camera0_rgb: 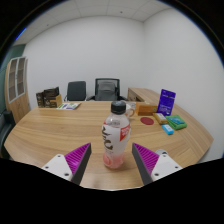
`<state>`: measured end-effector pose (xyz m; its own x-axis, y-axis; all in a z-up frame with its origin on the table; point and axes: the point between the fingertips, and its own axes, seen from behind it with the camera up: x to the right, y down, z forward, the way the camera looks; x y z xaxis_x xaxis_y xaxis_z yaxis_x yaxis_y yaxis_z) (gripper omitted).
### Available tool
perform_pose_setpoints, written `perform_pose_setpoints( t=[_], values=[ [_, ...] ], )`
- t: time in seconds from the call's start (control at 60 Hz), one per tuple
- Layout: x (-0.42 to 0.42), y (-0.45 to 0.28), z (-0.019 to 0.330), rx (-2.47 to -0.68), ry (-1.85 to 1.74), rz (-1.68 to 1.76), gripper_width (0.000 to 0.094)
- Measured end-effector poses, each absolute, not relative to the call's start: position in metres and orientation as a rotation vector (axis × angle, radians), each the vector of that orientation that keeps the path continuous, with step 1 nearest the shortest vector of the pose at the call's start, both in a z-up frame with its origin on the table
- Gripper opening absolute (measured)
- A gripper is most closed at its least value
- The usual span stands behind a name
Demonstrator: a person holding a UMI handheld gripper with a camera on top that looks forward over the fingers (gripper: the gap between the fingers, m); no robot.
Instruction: Pour water
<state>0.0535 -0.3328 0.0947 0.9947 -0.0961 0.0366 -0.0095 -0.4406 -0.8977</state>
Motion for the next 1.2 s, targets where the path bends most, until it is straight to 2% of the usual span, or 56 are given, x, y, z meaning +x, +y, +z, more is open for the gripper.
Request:
perform_pose_setpoints(
  t=[0.15, 0.2, 0.3, 0.333, 0.45, 0.533, 0.55, 0.667, 0.817, 0.95, 1.133, 1.2],
  values=[
    [0.065, -0.293, 0.07, -2.005, 0.071, -0.022, 0.0773],
    [0.063, -0.283, 0.067, -1.987, 0.045, -0.002, 0.0706],
    [0.064, -0.271, 0.063, -1.955, 0.009, -0.011, 0.0512],
    [0.064, -0.27, 0.063, -1.941, 0.005, -0.01, 0.0504],
    [0.063, -0.268, 0.063, -1.927, -0.004, -0.009, 0.0387],
    [0.064, -0.267, 0.062, -1.935, -0.01, -0.009, 0.0355],
    [0.064, -0.267, 0.062, -1.937, -0.013, -0.009, 0.0312],
    [0.065, -0.267, 0.062, -1.948, -0.021, -0.026, 0.0311],
    [0.043, -0.251, 0.099, -1.932, -0.008, 0.032, 0.0312],
    [0.0, -0.219, 0.153, -1.91, 0.06, 0.168, 0.0312],
    [-0.044, -0.151, 0.221, -1.792, 0.355, 0.583, 0.031],
    [-0.045, -0.121, 0.235, -1.732, 0.497, 0.78, 0.0309]
  ],
)
